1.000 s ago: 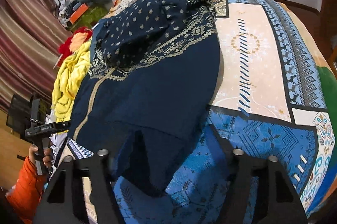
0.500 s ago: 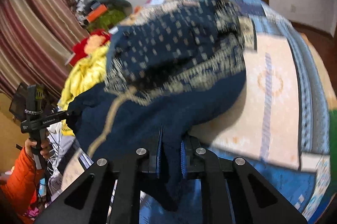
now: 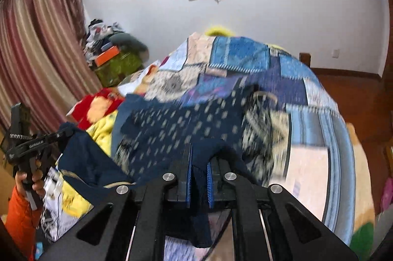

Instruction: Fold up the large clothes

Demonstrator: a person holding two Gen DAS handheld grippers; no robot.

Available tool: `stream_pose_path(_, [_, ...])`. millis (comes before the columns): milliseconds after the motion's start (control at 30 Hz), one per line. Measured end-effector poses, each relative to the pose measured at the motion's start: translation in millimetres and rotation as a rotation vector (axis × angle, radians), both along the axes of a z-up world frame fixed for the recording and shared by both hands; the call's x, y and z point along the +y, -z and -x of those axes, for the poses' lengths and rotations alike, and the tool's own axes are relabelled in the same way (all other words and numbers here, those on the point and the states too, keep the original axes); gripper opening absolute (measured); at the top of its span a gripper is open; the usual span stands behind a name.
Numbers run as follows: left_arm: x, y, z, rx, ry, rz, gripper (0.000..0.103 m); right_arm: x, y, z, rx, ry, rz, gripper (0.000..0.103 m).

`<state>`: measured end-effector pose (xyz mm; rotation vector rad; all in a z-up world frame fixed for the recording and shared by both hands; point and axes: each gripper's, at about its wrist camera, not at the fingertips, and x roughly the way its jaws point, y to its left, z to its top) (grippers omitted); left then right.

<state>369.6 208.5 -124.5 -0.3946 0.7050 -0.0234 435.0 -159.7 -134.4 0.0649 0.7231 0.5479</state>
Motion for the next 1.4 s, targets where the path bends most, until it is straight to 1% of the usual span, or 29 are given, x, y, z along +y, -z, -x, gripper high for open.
stream_pose_path(33, [2.9, 0.9, -14.7, 0.003, -0.015, -0.01, 0.01, 6.8, -0.3, -24.3, 0.009, 0.008, 0.015, 0.007])
stream_pose_path(100, [7.1, 5.3, -37.2, 0.013, -0.043, -0.018, 0.01, 17.1, 2.1, -59.3, 0.004, 0.032, 0.055, 0.007])
stream_pose_path(200, [23.2, 26.0, -86.3, 0.043, -0.089, -0.019, 0.01, 26.5, 18.9, -111.7, 0.027, 0.078, 0.096, 0.007])
stream_pose_path(300, [41.0, 58.1, -129.0, 0.111, -0.137, 0.008, 0.01, 29.9, 50.0, -157.8, 0.092, 0.132, 0.129, 0.007])
stream_pose_path(333, [44.2, 64.8, -138.9, 0.136, -0.146, 0.017, 0.01, 30.5, 56.5, -166.9, 0.103, 0.141, 0.131, 0.007])
stream_pose_path(367, [51.2, 81.6, -157.2, 0.18, -0.153, 0.048, 0.01, 31.7, 66.3, -180.0, 0.125, 0.149, 0.147, 0.007])
stream_pose_path(400, [52.6, 90.2, -163.8, 0.197, -0.153, 0.058, 0.01, 31.6, 72.2, -187.2, 0.133, 0.155, 0.15, 0.007])
stream_pose_path(433, [54.5, 104.6, -175.7, 0.232, -0.155, 0.052, 0.01, 31.1, 76.0, -192.6, 0.141, 0.157, 0.147, 0.007])
stream_pose_path(467, [53.6, 112.4, -181.3, 0.248, -0.152, 0.038, 0.01, 28.8, 77.9, -197.1, 0.149, 0.157, 0.129, 0.007])
stream_pose_path(567, [51.4, 131.0, -191.8, 0.289, -0.141, -0.007, 0.015, 12.5, 72.1, -206.8, 0.154, 0.166, 0.036, 0.007])
stream_pose_path(600, [52.2, 132.3, -192.7, 0.295, -0.138, -0.002, 0.015, 7.1, 68.3, -208.0, 0.154, 0.18, 0.016, 0.007])
stream_pose_path(633, [53.6, 131.6, -192.7, 0.304, -0.138, 0.006, 0.015, -1.0, 60.6, -208.0, 0.12, 0.249, 0.04, 0.007])
stream_pose_path(667, [54.0, 128.7, -192.6, 0.315, -0.131, 0.013, 0.015, -9.5, 49.1, -206.0, 0.058, 0.327, 0.103, 0.007])
stream_pose_path(700, [55.6, 123.4, -193.6, 0.329, -0.116, 0.021, 0.015, -16.3, 39.7, -203.2, 0.014, 0.364, 0.126, 0.007])
stream_pose_path(733, [56.5, 118.9, -193.7, 0.337, -0.11, 0.023, 0.015, -27.0, 28.9, -199.4, -0.016, 0.385, 0.116, 0.007])
stream_pose_path(767, [58.6, 108.2, -192.7, 0.344, -0.102, 0.034, 0.015, -37.8, 19.3, -196.2, -0.016, 0.373, 0.085, 0.007])
stream_pose_path(833, [61.0, 92.0, -191.0, 0.34, -0.092, 0.051, 0.017, -47.0, 8.3, -190.9, 0.018, 0.303, 0.062, 0.007])
stream_pose_path(867, [61.2, 80.4, -187.8, 0.333, -0.082, 0.058, 0.018, -47.2, 4.8, -186.0, 0.019, 0.28, 0.074, 0.007])
stream_pose_path(933, [59.8, 63.8, -181.7, 0.315, -0.071, 0.055, 0.026, -41.6, -1.0, -172.3, 0.002, 0.245, 0.116, 0.007])
stream_pose_path(967, [57.5, 51.8, -174.9, 0.294, -0.076, 0.03, 0.031, -35.8, -2.9, -163.2, -0.005, 0.214, 0.139, 0.007])
stream_pose_path(1000, [56.8, 45.7, -172.4, 0.28, -0.085, 0.005, 0.049, -29.2, -4.0, -154.1, -0.009, 0.179, 0.154, 0.007])
stream_pose_path(1033, [55.2, 32.2, -163.4, 0.24, -0.115, -0.049, 0.065, -23.7, -3.6, -145.4, -0.012, 0.157, 0.159, 0.007])
stream_pose_path(1067, [55.1, 22.9, -155.9, 0.203, -0.14, -0.077, 0.071, -16.3, -2.8, -137.6, -0.011, 0.13, 0.162, 0.007])
stream_pose_path(1100, [55.6, 17.7, -152.1, 0.184, -0.153, -0.087, 0.076, -5.8, -0.9, -129.4, -0.001, 0.094, 0.165, 0.007])
stream_pose_path(1133, [55.6, 11.3, -145.6, 0.169, -0.161, -0.091, 0.077, 1.4, 0.3, -122.5, 0.008, 0.067, 0.165, 0.007])
stream_pose_path(1200, [53.9, 7.2, -138.4, 0.168, -0.141, -0.081, 0.077, 18.2, 4.3, -111.1, 0.018, 0.014, 0.167, 0.007])
stream_pose_path(1300, [37.9, 10.3, -130.6, 0.181, -0.081, -0.13, 0.077, 50.6, 13.6, -94.8, 0.02, -0.06, 0.181, 0.007])
stream_pose_path(1367, [17.9, 21.9, -127.0, 0.203, -0.018, -0.179, 0.077, 76.0, 24.8, -84.9, 0.032, -0.117, 0.185, 0.007])
stream_pose_path(1400, [11.0, 26.9, -127.2, 0.209, 0.001, -0.185, 0.078, 89.1, 31.6, -79.8, 0.038, -0.146, 0.19, 0.007])
